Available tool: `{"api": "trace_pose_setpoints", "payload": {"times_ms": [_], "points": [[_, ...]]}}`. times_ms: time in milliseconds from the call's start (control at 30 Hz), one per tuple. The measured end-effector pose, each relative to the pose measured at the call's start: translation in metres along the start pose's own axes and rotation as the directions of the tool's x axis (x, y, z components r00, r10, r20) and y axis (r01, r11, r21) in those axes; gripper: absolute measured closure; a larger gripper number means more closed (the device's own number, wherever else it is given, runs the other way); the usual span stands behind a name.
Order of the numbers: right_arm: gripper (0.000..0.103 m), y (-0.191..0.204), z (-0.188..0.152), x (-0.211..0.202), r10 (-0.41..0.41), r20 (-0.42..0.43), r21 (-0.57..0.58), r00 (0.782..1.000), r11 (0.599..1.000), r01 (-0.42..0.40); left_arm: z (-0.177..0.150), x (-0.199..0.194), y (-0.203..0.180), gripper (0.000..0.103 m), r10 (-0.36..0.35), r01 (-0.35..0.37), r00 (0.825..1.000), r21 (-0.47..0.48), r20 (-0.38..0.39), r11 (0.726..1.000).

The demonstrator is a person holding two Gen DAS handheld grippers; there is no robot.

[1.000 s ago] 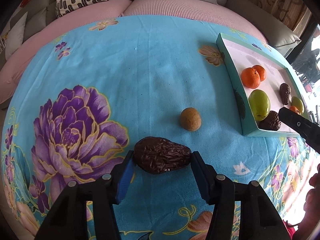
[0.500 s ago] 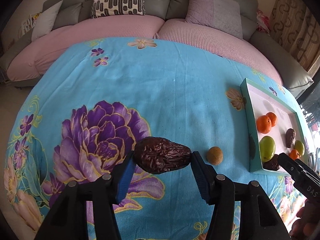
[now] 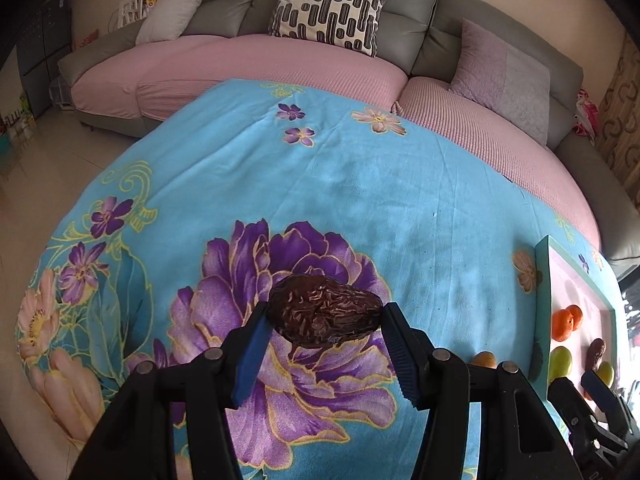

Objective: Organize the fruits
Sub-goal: 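Lift the date with the left tool while the right tool grasps the brown nut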

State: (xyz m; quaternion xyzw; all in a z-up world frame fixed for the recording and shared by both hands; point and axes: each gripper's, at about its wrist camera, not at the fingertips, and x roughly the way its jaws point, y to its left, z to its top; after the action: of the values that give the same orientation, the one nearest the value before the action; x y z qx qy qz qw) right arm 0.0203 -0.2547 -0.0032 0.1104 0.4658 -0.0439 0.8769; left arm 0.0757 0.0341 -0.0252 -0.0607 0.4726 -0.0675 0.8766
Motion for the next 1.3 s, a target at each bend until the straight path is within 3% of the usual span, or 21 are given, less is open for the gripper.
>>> {"api": "trace_pose_setpoints", "payload": {"times_ms": [167, 300, 367, 533, 1033, 1300], "points": [[0.011, 0.025, 0.001, 0.006, 0.041, -0.001, -0.077, 0.999, 0.996, -0.041, 0.000, 0.001, 0.004, 0.044, -0.001, 0.001, 1.000, -0.021, -0.001, 1.000], [0.038, 0.045, 0.001, 0.016, 0.048, -0.020, -0.156, 0.999, 0.986, -0.051, 0.000, 0.001, 0.003, 0.044, -0.006, 0.006, 1.000, -0.020, -0.001, 1.000], [0.039, 0.050, 0.001, 0.021, 0.057, -0.030, -0.183, 0.998, 0.981, -0.062, 0.000, 0.001, 0.004, 0.044, -0.008, 0.008, 1.000, -0.021, -0.003, 1.000], [0.055, 0.058, 0.000, 0.039, 0.056, -0.078, -0.203, 0.995, 0.977, -0.071, 0.000, 0.002, 0.004, 0.044, -0.009, 0.009, 1.000, -0.026, -0.006, 1.000], [0.077, 0.064, -0.008, 0.067, 0.030, -0.163, -0.216, 0.986, 0.974, -0.065, -0.002, 0.003, 0.000, 0.044, -0.015, 0.015, 1.000, -0.010, -0.016, 1.000], [0.078, 0.064, -0.007, 0.065, 0.036, -0.164, -0.218, 0.986, 0.973, -0.072, -0.002, 0.004, 0.000, 0.044, -0.016, 0.016, 1.000, -0.008, -0.018, 1.000]]}}
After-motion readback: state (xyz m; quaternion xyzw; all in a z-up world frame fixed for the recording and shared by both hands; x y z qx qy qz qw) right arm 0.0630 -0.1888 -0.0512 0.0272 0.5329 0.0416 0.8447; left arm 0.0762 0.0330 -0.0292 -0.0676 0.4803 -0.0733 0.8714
